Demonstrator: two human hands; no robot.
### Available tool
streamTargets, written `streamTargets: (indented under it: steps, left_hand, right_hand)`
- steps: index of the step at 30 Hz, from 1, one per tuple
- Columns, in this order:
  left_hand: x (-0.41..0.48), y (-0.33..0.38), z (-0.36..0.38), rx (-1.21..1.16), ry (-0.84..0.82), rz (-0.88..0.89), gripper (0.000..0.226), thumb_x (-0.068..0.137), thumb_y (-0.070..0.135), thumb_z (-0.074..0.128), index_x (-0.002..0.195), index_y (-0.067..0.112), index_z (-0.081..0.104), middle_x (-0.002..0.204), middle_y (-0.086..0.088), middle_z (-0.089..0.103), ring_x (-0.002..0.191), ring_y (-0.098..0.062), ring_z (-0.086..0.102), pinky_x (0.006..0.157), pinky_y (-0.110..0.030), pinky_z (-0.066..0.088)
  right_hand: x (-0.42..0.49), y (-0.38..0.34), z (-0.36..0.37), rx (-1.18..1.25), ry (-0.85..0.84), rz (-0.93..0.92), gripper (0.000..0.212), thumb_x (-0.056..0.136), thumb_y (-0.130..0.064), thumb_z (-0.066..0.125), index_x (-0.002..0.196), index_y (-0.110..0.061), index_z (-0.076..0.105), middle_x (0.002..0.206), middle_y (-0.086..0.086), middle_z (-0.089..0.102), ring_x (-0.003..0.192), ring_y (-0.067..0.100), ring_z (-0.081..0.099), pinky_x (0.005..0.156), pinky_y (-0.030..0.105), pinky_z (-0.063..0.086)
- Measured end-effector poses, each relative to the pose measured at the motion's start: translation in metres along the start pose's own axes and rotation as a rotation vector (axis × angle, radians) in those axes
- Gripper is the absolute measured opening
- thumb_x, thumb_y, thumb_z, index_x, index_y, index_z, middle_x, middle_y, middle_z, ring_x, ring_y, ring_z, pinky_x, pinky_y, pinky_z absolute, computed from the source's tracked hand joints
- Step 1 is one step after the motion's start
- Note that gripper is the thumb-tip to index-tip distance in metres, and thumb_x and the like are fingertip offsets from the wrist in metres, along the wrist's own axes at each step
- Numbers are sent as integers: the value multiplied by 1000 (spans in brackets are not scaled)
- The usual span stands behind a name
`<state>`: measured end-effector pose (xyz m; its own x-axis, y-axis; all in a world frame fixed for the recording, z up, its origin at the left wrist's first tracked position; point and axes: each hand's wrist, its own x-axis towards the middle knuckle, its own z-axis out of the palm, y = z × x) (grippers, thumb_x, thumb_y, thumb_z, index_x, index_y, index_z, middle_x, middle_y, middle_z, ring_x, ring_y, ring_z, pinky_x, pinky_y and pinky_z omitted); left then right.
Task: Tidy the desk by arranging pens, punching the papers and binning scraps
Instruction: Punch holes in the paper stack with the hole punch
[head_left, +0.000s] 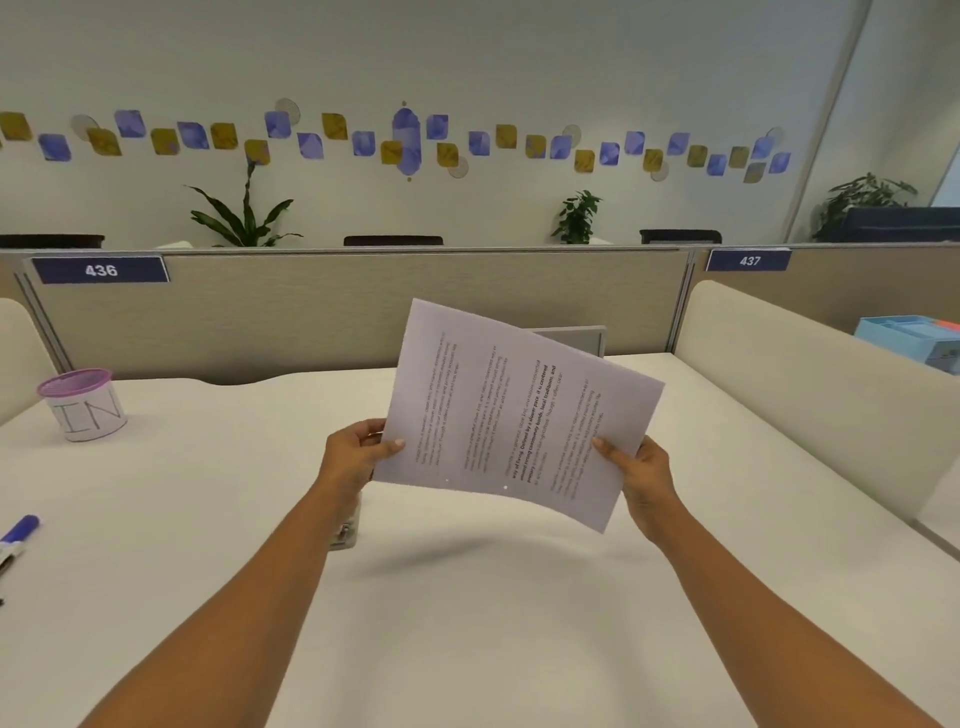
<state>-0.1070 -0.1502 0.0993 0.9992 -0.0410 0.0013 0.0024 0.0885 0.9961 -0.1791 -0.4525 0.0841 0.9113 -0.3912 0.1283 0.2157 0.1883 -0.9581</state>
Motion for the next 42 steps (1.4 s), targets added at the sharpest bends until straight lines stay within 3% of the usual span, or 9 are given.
streamTargets:
  steps: [3, 8, 13, 21, 26, 33, 36, 39, 42]
  left_hand:
    - [1, 0, 3, 28, 17, 37, 33, 78, -5, 66, 110, -1, 61, 104, -15, 66, 86, -29, 65, 85, -38, 53]
    - [-6, -9, 10, 81, 11, 14, 31, 82, -5, 62, 112, 1, 59, 109, -15, 65, 98, -33, 62, 92, -43, 50]
    - [-18, -18, 20, 124, 31, -14, 20, 90, 4, 55, 108, 9, 59, 108, -13, 64, 97, -34, 60, 82, -46, 50]
    - [-17, -2, 22, 143, 68, 32, 18, 89, 9, 57, 107, 11, 60, 106, -11, 65, 94, -34, 62, 80, -44, 51]
    - [-23, -19, 22, 191, 17, -43, 22, 92, 8, 52, 113, 9, 58, 109, -10, 63, 99, -32, 59, 86, -46, 49]
    - [-19, -19, 22, 261, 86, -37, 14, 94, 13, 49, 104, 12, 59, 103, -8, 63, 94, -31, 60, 87, -48, 49]
    - [-17, -19, 21, 215, 117, -50, 14, 94, 12, 50, 104, 11, 59, 106, -12, 64, 97, -33, 61, 91, -50, 49]
    - [-16, -21, 24, 160, 158, -86, 22, 93, 10, 52, 112, 6, 59, 113, -15, 65, 104, -37, 60, 97, -54, 46]
    - [-16, -22, 30, 60, 165, -111, 23, 92, 4, 51, 114, 4, 58, 117, -17, 63, 105, -36, 59, 97, -49, 47]
  right_hand:
    - [2, -7, 1, -58, -19, -23, 15, 83, -5, 63, 92, -17, 64, 95, 2, 70, 84, 23, 66, 73, 35, 54]
    - [-3, -2, -4, -188, -43, 11, 16, 82, -7, 65, 95, -18, 64, 97, 7, 69, 86, 28, 65, 75, 38, 55]
    - [-11, 14, -5, -305, -75, 90, 25, 86, -6, 62, 111, -7, 60, 110, 16, 64, 101, 36, 61, 88, 46, 52]
    - [-8, 3, 0, -292, -21, 55, 22, 87, -10, 61, 109, -11, 59, 109, 15, 65, 95, 33, 62, 83, 43, 53]
    - [-17, 20, -4, -354, 8, 124, 35, 87, -9, 61, 121, -6, 55, 119, 17, 62, 105, 37, 59, 94, 52, 49]
    - [-11, 23, 2, -659, 280, -15, 47, 83, -15, 68, 124, -3, 47, 129, 15, 49, 117, 32, 49, 96, 42, 45]
    - [-9, 26, 5, -734, 370, -77, 38, 81, -13, 69, 110, 1, 49, 117, 18, 51, 108, 33, 51, 85, 36, 44]
    - [-9, 31, 9, -781, 256, -13, 28, 84, -16, 67, 103, 1, 55, 108, 17, 56, 97, 27, 54, 75, 27, 38]
    - [-11, 34, 16, -731, 87, 220, 27, 87, -31, 62, 95, -6, 57, 100, 11, 60, 88, 22, 54, 77, 32, 46]
